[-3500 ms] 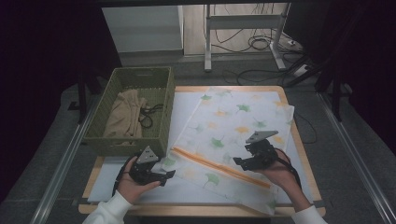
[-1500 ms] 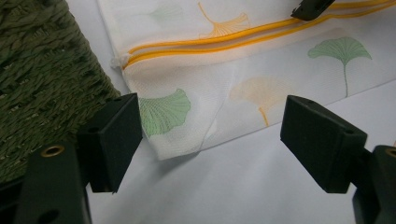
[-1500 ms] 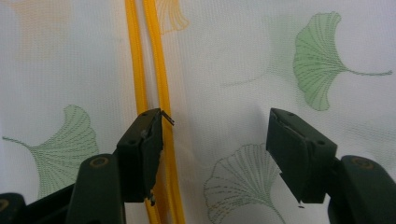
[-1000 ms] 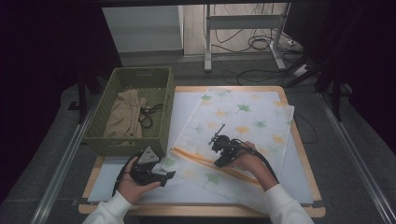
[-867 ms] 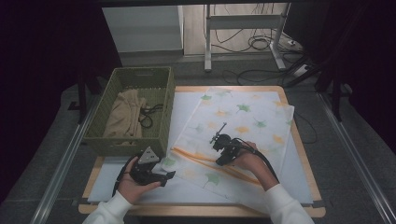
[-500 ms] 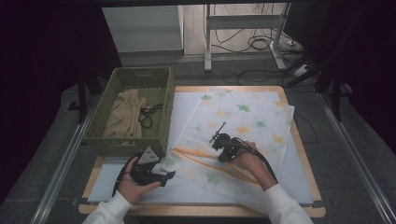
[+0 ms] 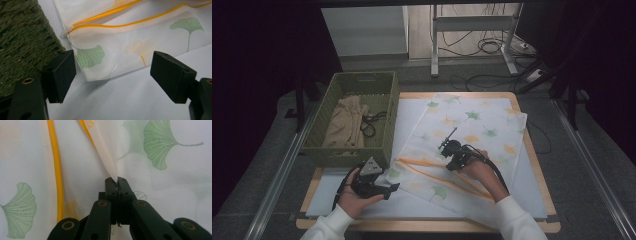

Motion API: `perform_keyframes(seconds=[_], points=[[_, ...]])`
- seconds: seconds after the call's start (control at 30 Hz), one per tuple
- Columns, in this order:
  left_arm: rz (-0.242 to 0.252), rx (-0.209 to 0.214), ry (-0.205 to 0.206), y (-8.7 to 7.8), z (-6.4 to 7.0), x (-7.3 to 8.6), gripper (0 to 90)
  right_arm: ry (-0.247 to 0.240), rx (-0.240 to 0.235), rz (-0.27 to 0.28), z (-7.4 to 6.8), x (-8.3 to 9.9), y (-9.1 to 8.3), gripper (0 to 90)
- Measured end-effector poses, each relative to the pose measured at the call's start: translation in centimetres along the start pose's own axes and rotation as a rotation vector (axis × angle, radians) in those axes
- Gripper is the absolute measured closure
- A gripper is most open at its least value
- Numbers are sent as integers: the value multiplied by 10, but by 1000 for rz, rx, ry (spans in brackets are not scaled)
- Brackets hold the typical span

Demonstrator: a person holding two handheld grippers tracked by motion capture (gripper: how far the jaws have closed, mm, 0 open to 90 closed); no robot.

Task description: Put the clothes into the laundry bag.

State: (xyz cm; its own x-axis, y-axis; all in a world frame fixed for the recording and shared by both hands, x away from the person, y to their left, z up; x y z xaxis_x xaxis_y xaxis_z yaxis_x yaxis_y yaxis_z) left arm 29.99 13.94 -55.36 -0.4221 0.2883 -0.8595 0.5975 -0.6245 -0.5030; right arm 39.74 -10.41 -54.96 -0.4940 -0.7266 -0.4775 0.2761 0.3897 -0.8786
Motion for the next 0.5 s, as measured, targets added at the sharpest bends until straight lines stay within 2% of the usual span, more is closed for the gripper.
perform_keyframes(seconds=[0.5], points=[[-1,-3,-1,0,0,1,203,-2,-2,96,2,-10,-30,877]])
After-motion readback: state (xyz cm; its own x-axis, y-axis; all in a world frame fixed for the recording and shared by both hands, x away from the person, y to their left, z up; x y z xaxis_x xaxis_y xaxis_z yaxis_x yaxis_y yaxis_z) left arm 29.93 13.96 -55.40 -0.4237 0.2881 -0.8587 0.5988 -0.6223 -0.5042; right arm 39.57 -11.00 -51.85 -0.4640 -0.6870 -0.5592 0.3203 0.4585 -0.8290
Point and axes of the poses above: each handheld gripper's, and its own axes: y roughly forward along the jaws, x roughly out of its underside, z roughly to its right, the point moved 6 cm from there along y, roughly forward along the jaws, and after that the axes turned 12 degrees about z, right-handed, at the moved point
